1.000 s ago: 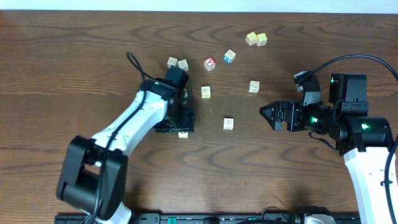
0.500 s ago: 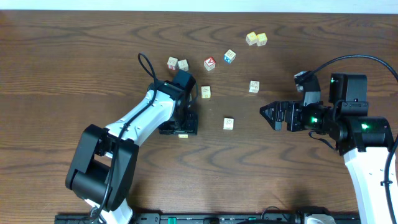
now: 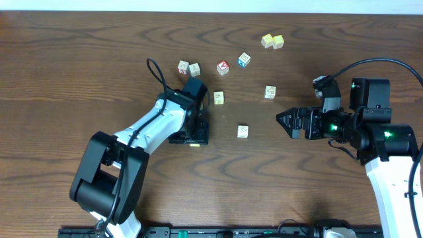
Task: Lift 4 blocks
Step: 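Lower the left gripper over the green J soccer-ball block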
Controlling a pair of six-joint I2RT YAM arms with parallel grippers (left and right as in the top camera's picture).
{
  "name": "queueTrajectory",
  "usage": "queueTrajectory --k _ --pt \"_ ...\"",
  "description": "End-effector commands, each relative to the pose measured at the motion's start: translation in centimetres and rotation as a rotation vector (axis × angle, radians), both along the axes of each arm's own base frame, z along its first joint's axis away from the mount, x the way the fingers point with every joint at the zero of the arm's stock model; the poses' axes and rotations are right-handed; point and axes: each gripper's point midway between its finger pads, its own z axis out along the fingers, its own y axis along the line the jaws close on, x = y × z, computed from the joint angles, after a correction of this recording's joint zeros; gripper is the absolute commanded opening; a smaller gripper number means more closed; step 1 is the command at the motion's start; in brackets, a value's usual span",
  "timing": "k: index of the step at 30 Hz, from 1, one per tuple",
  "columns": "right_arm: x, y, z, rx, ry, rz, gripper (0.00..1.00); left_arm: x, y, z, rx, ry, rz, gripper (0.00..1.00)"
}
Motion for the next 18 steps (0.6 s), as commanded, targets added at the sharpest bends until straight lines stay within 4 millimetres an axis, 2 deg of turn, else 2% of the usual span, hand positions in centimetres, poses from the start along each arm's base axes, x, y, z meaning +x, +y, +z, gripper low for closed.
queueTrajectory --k 1,11,15,18 --pt "0.15 0.23 0.37 -0.003 -0.01 0.014 0.99 -0.76 0.58 -1.11 0.02 0.014 -0.007 0.68" --pt "0.13 0.23 0.36 -0.003 -0.009 0.014 0.99 -0.72 0.59 -1.15 0.02 0.012 -0.002 0.67" --pt "0.06 0.23 0.3 -0.003 -0.005 0.014 0.99 -0.61 0.52 -1.15 0.018 0.007 -0.002 0.59" --pt "0.08 0.23 0.31 -0.003 -0.006 0.014 0.99 -0.55 0.48 -1.14 0.016 0.005 -0.002 0.59"
